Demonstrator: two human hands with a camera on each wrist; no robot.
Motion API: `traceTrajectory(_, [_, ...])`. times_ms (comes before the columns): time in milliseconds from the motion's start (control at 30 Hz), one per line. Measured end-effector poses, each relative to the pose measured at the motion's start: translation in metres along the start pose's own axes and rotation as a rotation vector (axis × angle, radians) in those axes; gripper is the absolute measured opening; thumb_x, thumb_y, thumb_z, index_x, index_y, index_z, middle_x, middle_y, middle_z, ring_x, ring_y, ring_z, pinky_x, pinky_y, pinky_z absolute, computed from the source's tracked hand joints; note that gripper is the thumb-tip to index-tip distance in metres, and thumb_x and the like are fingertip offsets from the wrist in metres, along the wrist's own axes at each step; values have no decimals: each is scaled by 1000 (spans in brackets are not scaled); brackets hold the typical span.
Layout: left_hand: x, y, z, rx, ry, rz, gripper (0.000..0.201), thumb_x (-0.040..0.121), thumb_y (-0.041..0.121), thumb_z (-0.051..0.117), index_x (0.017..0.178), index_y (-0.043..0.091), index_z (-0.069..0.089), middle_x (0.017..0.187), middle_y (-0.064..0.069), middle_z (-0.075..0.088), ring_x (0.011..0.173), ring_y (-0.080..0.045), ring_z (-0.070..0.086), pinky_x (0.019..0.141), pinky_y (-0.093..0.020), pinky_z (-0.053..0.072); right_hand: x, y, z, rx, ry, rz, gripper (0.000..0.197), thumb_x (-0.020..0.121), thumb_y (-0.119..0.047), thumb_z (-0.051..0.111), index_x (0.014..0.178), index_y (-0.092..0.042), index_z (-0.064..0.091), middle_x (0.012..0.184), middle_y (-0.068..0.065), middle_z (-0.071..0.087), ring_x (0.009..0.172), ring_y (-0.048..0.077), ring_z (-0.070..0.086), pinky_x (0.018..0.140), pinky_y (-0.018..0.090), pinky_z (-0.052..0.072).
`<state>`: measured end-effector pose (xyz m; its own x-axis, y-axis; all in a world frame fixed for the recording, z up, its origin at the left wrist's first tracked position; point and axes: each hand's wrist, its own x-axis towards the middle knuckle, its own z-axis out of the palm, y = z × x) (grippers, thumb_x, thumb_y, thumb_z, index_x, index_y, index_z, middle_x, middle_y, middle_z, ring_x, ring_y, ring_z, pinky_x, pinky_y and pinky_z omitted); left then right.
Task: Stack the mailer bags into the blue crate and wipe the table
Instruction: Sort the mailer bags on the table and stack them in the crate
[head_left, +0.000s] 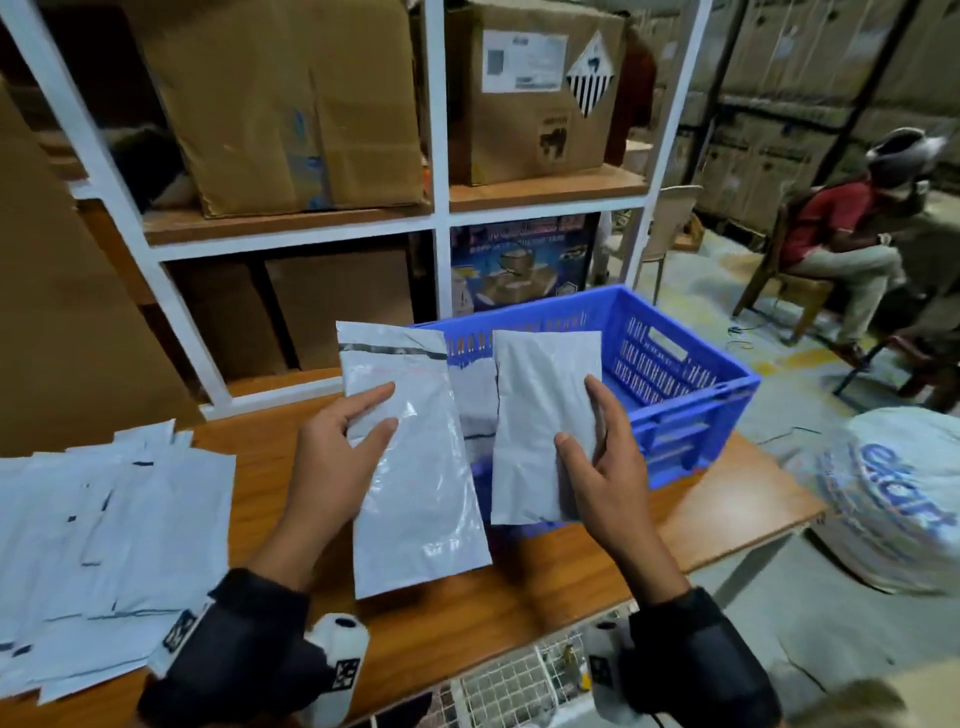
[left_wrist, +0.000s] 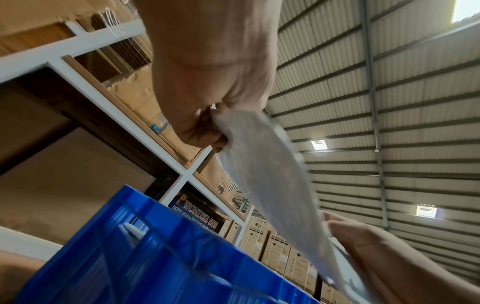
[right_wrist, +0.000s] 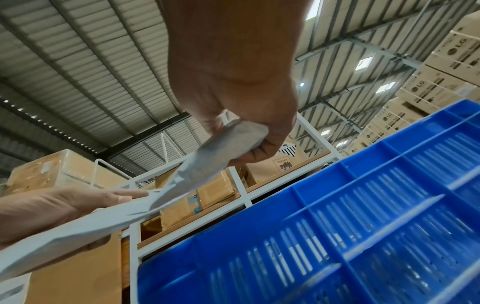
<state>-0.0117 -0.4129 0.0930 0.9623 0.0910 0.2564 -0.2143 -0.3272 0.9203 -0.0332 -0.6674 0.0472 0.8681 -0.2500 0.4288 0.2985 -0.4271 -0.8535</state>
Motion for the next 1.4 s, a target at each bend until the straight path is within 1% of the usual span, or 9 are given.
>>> traceTrajectory(100, [11,5,13,45,-26,-16,45,92,16,64,136,23,57,136,7,55,120,-9,54,71,-6,49,20,11,-15,11,-14,3,58,92,-13,66,144,-25,43,143,-15,46,128,-5,43,105,18,35])
traceTrajectory(200, [28,6,20,83,-40,-29,47,93,20,64,139,22,54,137,6,54,119,-9,54,66,-4,47,38,19,-20,1,-25,-6,51,91,-14,66,138,-24,50,138,-15,52,126,-3,46,101,10,35])
traceTrajectory(333, [60,5,27,192,-12,-10,48,90,18,69,136,22,57,133,8,56,119,-11,54,88,-22,48,67,29,-21,-4,-79,-20,49,92,-7,62,137,-22,52,134,-16,53,115,-22,44,92,-3,31])
traceTrajectory(400, [78,4,30,241,-46,-15,48,89,13,69,135,20,58,132,9,56,121,-9,52,95,-28,45,83,34,-20,-34,-90,-4,49,91,-4,61,136,-21,53,129,-18,54,107,-11,52,86,-4,33])
traceTrajectory(567, [120,-15,37,427,-207,-67,47,88,13,70,133,21,59,137,6,56,124,-10,50,102,-28,40,122,56,-18,-173,-113,15,48,86,-9,65,131,-26,58,111,-8,66,86,20,60,81,28,48])
traceTrajectory(767, [144,-28,49,521,-329,-132,47,86,11,72,131,17,60,130,7,56,118,-10,51,95,-24,40,150,78,-17,-244,-219,75,38,84,-17,72,120,-28,65,69,0,59,54,4,45,57,15,39])
traceTrajectory(1100, [165,-27,70,452,-308,-343,46,79,9,77,121,20,61,113,-4,68,99,-19,65,86,-35,56,150,92,-11,-290,-270,89,35,84,-21,70,119,-25,65,63,-8,55,59,11,53,66,31,42])
traceTrajectory(1267, [163,-3,92,1117,-435,-181,64,84,36,71,139,18,44,145,-14,36,131,-32,43,103,-36,40,151,93,-12,-288,-336,77,36,86,-24,68,122,-23,63,73,-1,58,81,31,63,73,36,45])
traceTrajectory(1400, [171,2,121,1138,-689,-143,83,82,49,72,148,18,33,148,-10,36,137,-29,38,111,-36,33,151,96,-11,-258,-354,61,38,88,-26,65,125,-24,61,91,10,70,90,32,64,76,34,44])
